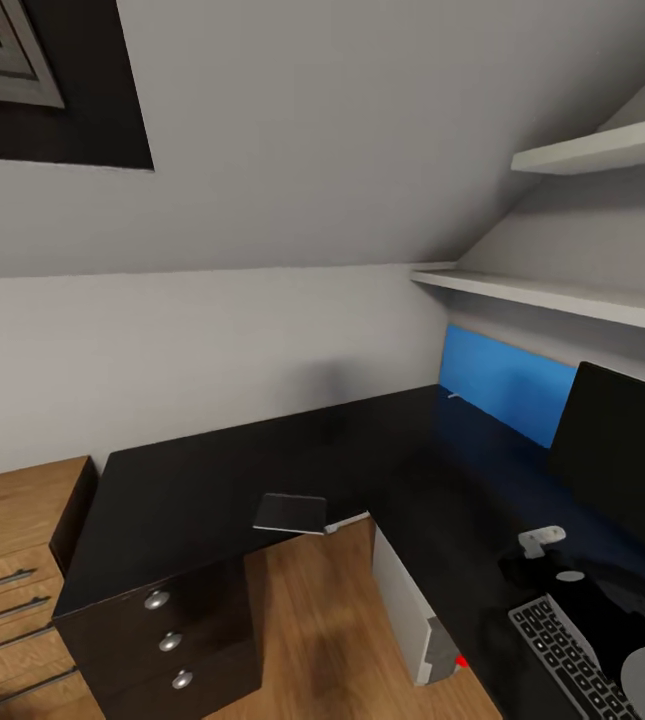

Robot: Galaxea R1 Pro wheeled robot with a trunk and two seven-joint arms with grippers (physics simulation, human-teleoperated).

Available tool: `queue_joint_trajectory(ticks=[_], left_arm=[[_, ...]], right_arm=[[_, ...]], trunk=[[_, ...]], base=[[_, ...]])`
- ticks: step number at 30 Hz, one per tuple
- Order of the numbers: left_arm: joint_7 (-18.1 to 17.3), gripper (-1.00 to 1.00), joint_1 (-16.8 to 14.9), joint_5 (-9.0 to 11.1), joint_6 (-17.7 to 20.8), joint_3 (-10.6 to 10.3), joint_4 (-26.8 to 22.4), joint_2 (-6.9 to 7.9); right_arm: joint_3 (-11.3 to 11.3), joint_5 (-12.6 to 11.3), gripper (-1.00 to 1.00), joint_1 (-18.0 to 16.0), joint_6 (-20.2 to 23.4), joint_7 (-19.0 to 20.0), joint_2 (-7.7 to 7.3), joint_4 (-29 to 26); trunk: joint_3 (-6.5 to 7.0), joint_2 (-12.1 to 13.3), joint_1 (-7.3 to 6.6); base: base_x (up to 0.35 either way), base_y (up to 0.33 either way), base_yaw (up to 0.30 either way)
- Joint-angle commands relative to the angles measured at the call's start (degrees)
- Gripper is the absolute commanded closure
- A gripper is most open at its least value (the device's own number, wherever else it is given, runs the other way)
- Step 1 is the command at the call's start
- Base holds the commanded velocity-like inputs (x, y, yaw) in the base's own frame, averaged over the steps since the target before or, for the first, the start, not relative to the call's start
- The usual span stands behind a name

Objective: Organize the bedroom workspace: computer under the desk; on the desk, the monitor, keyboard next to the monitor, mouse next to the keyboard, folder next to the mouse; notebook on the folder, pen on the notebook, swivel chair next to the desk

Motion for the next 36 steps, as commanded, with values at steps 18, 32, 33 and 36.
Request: queue_joint_trajectory(ticks=[18, 32, 33, 36], left_arm=[[-0.07, -1.0, -0.03, 0.6, 0.11, -0.44, 0.01, 0.08], [0.11, -1.0, -0.02, 0.48, -0.28, -0.5, 2.49, 0.19], [0.11, -1.0, -0.01, 0.46, -0.29, -0.52, 2.48, 0.15], [0.16, -1.0, -0.02, 0.44, -0.31, -0.78, 2.49, 0.1]], right_arm=[[0.57, 4.69, 1.0, 0.01, -12.36, 16.5, -0.79, 3.75], [0.4, 7.46, 1.0, 0.0, -11.52, 16.39, -0.61, 3.79], [0.4, 7.54, 1.0, 0.01, -11.36, 16.39, -0.61, 3.8], [0.4, 7.59, 1.0, 0.01, -9.41, 16.24, -0.6, 3.8]], trunk=[[-2.59, -5.68, 3.09], [-2.76, -6.09, 3.31], [-2.76, -6.09, 3.31], [-2.76, -6.09, 3.31]], base=[[0.0, 0.0, 0.0], [0.053, 0.0, 0.0], [0.017, 0.0, 0.0], [0.008, 0.0, 0.0]])
